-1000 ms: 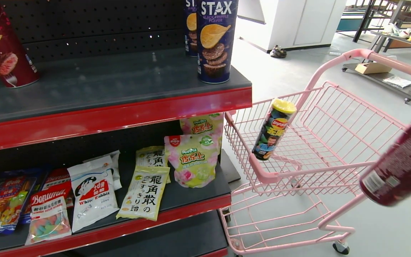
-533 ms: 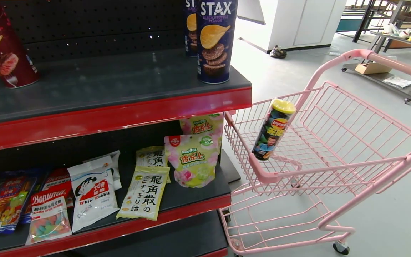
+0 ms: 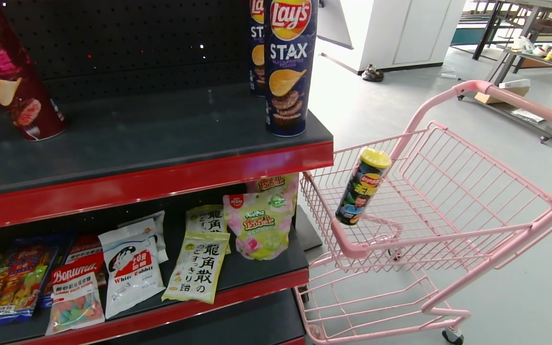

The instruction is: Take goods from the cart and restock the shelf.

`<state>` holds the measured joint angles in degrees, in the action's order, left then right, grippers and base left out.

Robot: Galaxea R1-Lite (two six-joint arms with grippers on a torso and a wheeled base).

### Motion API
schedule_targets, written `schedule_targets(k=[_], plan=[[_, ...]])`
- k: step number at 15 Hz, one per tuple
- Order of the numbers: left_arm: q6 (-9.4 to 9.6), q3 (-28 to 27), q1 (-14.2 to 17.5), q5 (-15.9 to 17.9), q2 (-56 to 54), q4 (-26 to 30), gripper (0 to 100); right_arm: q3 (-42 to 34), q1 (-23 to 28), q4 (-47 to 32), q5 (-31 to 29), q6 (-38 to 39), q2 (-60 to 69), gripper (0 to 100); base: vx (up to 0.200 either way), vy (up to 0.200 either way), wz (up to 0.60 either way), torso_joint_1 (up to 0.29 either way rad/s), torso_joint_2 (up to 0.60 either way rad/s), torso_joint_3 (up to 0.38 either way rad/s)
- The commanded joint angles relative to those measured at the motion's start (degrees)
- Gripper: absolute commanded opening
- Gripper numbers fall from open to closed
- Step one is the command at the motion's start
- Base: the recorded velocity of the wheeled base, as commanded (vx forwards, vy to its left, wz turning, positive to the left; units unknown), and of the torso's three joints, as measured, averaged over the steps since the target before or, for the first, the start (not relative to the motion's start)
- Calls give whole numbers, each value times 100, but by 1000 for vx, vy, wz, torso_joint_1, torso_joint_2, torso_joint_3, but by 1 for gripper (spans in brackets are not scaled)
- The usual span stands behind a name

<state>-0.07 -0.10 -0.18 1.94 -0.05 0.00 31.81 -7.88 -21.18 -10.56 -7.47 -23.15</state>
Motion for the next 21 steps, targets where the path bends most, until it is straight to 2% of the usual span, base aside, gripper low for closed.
schedule_targets(k=[1, 13, 18, 21], plan=[[-1, 1, 1, 0, 5, 0, 100, 1, -4, -1, 1, -9, -23, 0, 0, 0, 0, 105, -481, -373], [-1, 1, 1, 0, 5, 0, 100, 54, -21, 26, 19, -184, -128, 0, 0, 0, 0, 183, -557, -377], [-1, 1, 1, 0, 5, 0, 100, 54, -21, 219, 10, -325, -243, 0, 0, 0, 0, 172, -432, -261], [-1, 1, 1, -9, 5, 0, 100, 19, -4, 316, 10, -457, -287, 0, 0, 0, 0, 50, -127, -73]])
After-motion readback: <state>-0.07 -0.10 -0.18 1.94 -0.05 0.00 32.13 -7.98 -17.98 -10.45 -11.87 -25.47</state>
